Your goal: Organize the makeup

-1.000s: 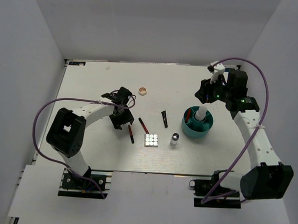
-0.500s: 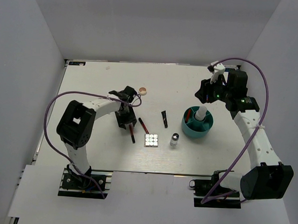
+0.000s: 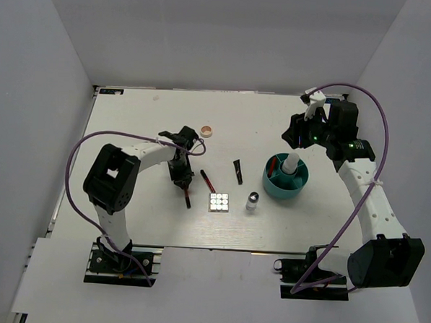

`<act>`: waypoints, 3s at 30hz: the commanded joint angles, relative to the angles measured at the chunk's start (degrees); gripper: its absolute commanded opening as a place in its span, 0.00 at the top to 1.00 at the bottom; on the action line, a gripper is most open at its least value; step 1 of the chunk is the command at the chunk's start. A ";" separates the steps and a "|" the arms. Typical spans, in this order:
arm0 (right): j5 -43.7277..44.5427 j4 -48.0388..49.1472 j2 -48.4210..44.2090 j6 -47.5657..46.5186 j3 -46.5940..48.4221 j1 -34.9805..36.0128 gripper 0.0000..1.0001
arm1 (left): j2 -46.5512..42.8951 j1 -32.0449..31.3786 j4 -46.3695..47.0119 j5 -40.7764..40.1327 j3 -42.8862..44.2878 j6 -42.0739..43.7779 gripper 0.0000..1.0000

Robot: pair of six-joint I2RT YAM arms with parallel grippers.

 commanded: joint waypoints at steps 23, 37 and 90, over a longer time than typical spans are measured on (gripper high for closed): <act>-0.51 2.21 -0.88 2.07 0.60 -0.78 0.88 | -5.43 -7.83 37.54 26.94 17.99 10.60 1.00; 0.46 2.74 -4.31 2.24 -2.48 -2.19 0.85 | 6.17 -14.77 55.49 17.80 24.66 13.25 0.98; -12.91 -7.37 2.61 -8.04 7.00 6.50 0.55 | -32.56 -16.10 20.43 -8.39 2.55 9.48 0.12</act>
